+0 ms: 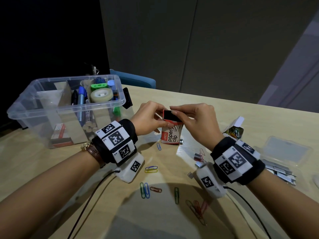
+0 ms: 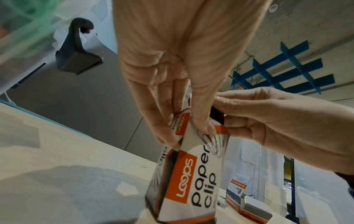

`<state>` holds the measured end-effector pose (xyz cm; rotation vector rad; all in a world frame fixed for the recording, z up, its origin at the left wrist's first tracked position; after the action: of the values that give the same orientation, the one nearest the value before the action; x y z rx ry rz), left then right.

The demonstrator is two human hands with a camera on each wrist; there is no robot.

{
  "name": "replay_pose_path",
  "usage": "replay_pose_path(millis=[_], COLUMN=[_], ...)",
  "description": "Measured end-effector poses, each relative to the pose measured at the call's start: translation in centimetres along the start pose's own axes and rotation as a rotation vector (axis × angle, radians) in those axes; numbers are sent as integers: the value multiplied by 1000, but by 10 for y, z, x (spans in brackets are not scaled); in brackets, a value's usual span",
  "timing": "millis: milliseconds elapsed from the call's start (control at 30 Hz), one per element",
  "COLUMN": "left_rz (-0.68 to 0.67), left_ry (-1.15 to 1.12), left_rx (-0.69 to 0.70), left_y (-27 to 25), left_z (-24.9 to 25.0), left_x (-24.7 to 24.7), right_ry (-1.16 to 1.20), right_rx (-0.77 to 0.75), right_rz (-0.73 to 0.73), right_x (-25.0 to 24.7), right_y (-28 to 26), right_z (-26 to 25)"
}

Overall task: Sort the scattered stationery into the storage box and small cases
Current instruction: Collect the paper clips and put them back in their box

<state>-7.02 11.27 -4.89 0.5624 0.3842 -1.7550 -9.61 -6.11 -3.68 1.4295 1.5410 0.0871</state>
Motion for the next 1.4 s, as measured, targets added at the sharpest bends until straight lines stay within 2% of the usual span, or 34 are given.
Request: replay_pose_path(millis=[333, 567, 633, 733, 800, 1000, 1133, 1200, 1333, 1400], left_rz=[-34, 54, 69, 85, 93, 85, 78, 74, 68, 57], left_ry=[5, 150, 160, 141, 140, 134, 169, 157, 160, 164], left_rx=[23, 50, 36, 39, 43, 57, 55, 50, 43, 32], left_y=[0, 1, 3, 2, 2, 2, 3, 3, 2, 3], left_z=[1, 6, 5, 7, 9, 8, 5, 5, 6, 6], left_x=[-2, 4, 6, 6, 6, 6, 6, 5, 3, 2], right_ry=[-79, -37, -48, 115, 158, -69, -187, -217, -195, -236], right_rx=[-162, -91, -57, 40, 55, -198, -370, -397, -299, -331], right_rz=[-119, -156, -249, -416, -460, -362, -393, -403, -301, -278], right_x=[-12, -11, -20, -36, -40, -29, -30, -30, -21, -20], right_y=[4, 18, 24, 28, 25, 19, 17, 17, 13, 11], right_z=[10, 6, 7, 12, 14, 14, 15, 16, 20, 18])
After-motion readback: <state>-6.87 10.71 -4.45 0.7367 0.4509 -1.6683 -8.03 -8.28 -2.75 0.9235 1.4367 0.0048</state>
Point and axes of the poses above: each hand's wrist, its own y-axis towards the middle knuckle, its own x-axis out of the palm, z = x × y, the point moved 1 cm from there along y, towards the middle knuckle, and after that the axes turned 13 degrees about -x, right-handed, at the moved point
